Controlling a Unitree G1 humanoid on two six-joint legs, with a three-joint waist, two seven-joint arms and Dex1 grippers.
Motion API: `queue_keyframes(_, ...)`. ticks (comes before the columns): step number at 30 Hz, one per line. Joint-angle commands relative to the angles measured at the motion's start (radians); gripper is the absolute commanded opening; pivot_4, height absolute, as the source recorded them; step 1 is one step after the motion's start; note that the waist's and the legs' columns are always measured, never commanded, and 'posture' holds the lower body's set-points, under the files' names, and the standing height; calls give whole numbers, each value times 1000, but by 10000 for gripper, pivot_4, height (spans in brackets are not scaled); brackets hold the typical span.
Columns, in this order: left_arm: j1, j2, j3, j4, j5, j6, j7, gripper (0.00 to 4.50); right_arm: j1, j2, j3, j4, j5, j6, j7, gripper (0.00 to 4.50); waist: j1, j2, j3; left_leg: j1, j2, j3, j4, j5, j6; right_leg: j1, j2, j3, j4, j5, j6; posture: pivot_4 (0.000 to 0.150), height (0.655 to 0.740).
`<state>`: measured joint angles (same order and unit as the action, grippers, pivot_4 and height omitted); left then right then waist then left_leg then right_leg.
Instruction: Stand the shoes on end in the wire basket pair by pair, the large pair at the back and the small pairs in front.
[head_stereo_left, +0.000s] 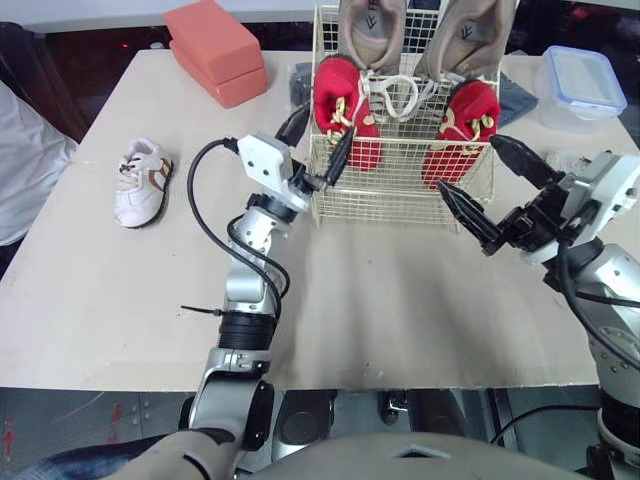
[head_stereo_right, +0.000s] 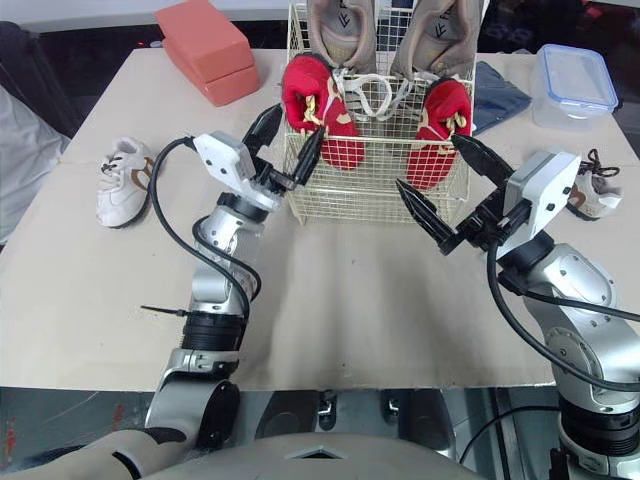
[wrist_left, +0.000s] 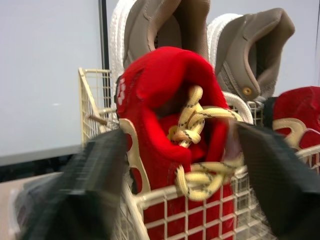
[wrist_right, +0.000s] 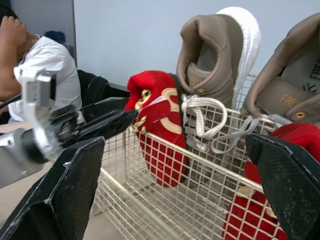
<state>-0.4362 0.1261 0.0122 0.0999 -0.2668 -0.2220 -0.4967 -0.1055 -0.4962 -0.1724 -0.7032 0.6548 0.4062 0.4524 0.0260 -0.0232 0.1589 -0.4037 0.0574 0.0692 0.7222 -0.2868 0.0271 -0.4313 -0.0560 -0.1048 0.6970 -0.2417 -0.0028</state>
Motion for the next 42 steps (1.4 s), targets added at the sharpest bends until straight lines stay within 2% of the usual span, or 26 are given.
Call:
queue_keyframes(1,67,10,-21,-78,-12,86,4,44699,-2,-15,-45,-20,8,-27,11,45000,0,0,0,1,0,1,0,0,0,0,0,1,0,0,0,1500,6860)
queue_keyframes(6,111,63,-17,-261,-76,191,-25,44699,23,-27,-147,70,1,-41,8,45000,1,-1,1,1,1,1,-1,0,0,0,0,2,-1,0,0,1500,6860)
queue_keyframes(11,35,148,1,-382,-200,364,-79,44699,47,-69,-278,272,-52,-67,9,45000,9,-1,1,-1,0,2,-1,-1,2,-1,0,2,-1,0,0,1500,6860)
queue_keyframes(17,-75,298,9,-440,-364,592,-216,44699,25,-177,-310,540,-165,-92,42,45000,2,1,2,1,0,4,-3,-1,2,-2,2,5,-2,0,0,1500,6860)
queue_keyframes(22,-129,413,18,-503,-479,741,-305,44699,-82,-263,-317,827,-214,-101,65,45000,-12,4,5,1,0,5,-3,-1,2,-2,2,6,-2,0,0,1500,6860)
queue_keyframes(30,-176,502,67,-582,-629,910,-310,44699,-229,-367,-275,1194,-291,-185,177,45000,-14,6,9,1,0,6,-5,-1,1,-2,2,8,-2,0,0,1500,6860)
queue_keyframes(37,-184,547,80,-603,-683,971,-312,44699,-420,-403,-239,1539,-332,-241,273,45000,-14,6,12,3,0,8,-5,1,-2,-2,3,10,-2,0,0,1500,6860)
queue_keyframes(42,-187,572,85,-621,-716,1008,-314,44699,-514,-402,-197,1697,-372,-290,330,45000,-14,6,15,3,0,9,-5,2,-3,-2,2,10,-2,0,0,1500,6860)
